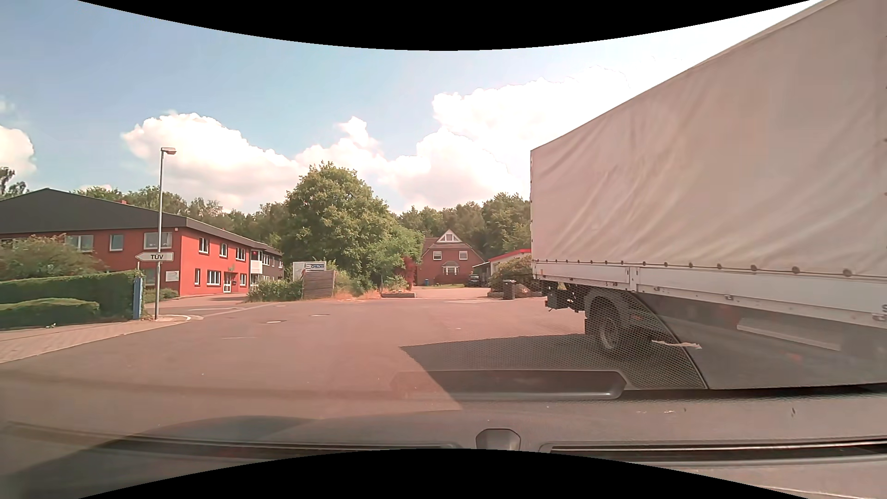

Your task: Follow the waypoints while adhering to traffic rules and regulations

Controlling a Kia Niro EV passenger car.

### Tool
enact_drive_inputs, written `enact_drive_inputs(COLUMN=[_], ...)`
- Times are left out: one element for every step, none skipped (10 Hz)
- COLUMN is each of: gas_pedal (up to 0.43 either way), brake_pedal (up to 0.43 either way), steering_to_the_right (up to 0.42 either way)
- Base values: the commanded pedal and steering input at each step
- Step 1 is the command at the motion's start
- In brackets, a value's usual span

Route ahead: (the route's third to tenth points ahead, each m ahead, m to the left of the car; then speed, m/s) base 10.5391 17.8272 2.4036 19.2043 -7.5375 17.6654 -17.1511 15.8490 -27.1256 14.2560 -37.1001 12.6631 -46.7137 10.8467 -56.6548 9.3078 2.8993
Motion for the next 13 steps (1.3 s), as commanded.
enact_drive_inputs(gas_pedal=[0.028,0.02,0.008,0.008,0.008,0.008,0.02,0.028,0.028,0.047,0.059,0.059,0.059], brake_pedal=[0.0,0.0,0.0,0.0,0.0,0.0,0.0,0.0,0.0,0.0,0.0,0.0,0.0], steering_to_the_right=[-0.12,-0.115,-0.114,-0.114,-0.114,-0.114,-0.114,-0.117,-0.124,-0.134,-0.139,-0.144,-0.153])
